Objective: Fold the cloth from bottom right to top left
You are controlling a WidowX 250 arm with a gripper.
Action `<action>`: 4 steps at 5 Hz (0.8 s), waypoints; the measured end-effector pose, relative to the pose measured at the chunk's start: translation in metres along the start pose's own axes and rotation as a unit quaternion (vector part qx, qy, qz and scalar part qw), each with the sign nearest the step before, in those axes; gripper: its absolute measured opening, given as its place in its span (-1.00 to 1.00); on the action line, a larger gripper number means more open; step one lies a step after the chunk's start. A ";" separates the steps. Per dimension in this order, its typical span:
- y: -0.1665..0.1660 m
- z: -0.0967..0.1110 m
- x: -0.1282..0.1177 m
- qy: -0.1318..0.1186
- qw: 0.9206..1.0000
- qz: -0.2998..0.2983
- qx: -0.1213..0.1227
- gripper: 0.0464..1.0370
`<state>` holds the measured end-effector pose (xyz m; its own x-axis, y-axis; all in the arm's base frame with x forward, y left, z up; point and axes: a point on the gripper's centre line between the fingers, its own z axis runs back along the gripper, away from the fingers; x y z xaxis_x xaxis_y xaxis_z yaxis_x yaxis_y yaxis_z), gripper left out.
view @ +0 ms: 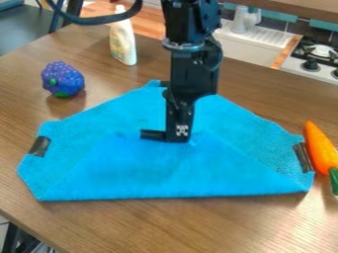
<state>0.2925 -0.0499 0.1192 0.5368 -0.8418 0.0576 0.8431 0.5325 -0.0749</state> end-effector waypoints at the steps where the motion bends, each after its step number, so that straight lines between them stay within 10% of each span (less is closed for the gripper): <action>1: 0.022 0.014 0.004 -0.001 0.999 -0.017 0.040 -0.99; 4: 0.111 0.012 0.006 0.009 0.999 0.002 0.031 -0.99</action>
<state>0.3894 0.0055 0.1231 0.5394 -0.8411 0.0398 0.8420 0.5394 -0.0129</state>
